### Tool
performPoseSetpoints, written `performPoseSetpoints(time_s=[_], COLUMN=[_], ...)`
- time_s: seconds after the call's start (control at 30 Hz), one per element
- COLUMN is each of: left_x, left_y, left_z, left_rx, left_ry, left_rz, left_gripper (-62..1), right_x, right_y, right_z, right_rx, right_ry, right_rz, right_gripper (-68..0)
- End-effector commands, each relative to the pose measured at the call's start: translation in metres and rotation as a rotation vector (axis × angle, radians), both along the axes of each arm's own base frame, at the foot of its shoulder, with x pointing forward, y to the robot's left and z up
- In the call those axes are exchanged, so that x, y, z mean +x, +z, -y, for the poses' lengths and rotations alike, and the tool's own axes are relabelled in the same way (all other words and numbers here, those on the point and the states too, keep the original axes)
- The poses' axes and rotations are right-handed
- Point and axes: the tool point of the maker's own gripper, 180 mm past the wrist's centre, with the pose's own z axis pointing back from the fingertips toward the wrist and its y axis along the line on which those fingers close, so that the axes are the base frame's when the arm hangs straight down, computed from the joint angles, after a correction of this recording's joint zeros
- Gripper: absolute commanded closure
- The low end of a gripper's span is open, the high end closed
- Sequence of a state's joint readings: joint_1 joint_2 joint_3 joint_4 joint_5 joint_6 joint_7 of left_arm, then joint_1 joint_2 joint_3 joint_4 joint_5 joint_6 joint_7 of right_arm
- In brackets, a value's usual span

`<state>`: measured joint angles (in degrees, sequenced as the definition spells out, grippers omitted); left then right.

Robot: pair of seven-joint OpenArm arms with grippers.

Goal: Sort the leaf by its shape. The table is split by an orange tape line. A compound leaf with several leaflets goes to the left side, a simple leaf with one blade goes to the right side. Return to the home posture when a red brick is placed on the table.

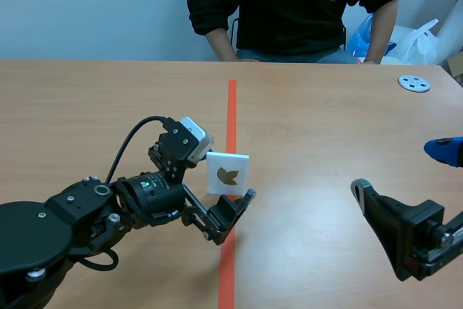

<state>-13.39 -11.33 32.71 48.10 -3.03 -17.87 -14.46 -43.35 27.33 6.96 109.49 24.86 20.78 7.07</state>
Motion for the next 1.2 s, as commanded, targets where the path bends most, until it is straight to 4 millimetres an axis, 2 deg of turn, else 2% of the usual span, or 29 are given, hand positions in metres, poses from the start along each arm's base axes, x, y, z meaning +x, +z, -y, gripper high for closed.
performPoseSetpoints(time_s=[0.0, 0.17, 0.2, 0.3, 0.67, 0.83, 0.93, 1.17], left_x=[0.0064, 0.0064, 0.0068, 0.0067, 0.0128, 0.0127, 0.0127, 0.0152], left_y=[0.0152, 0.0147, 0.0143, 0.0137, 0.0141, 0.0139, 0.0139, 0.0199], left_z=[0.0089, 0.0112, 0.0107, 0.0105, 0.0049, 0.0047, 0.0047, 0.0040], left_rx=[-0.033, -0.027, -0.025, -0.023, -0.008, -0.007, -0.007, -0.012], left_ry=[0.000, 0.008, 0.011, 0.011, 0.052, 0.053, 0.053, 0.056], left_rz=[0.040, 0.048, 0.047, 0.046, 0.066, 0.066, 0.066, 0.072], left_gripper=[-62.3, -62.3, -60.4, -47.9, -18.9, -7.9, -5.5, -5.5], right_x=[0.0048, 0.0048, 0.0048, 0.0048, 0.0048, 0.0048, 0.0048, 0.0048], right_y=[0.0109, 0.0109, 0.0109, 0.0109, 0.0110, 0.0110, 0.0110, 0.0109], right_z=[-0.0026, -0.0026, -0.0026, -0.0026, -0.0026, -0.0026, -0.0026, -0.0026], right_rx=[0.009, 0.009, 0.009, 0.009, 0.010, 0.010, 0.010, 0.009], right_ry=[0.012, 0.012, 0.012, 0.012, 0.012, 0.012, 0.012, 0.012], right_rz=[0.039, 0.039, 0.039, 0.039, 0.040, 0.040, 0.040, 0.039], right_gripper=[-67.9, -67.9, -67.9, -67.9, -67.9, -67.9, -67.9, -67.9])
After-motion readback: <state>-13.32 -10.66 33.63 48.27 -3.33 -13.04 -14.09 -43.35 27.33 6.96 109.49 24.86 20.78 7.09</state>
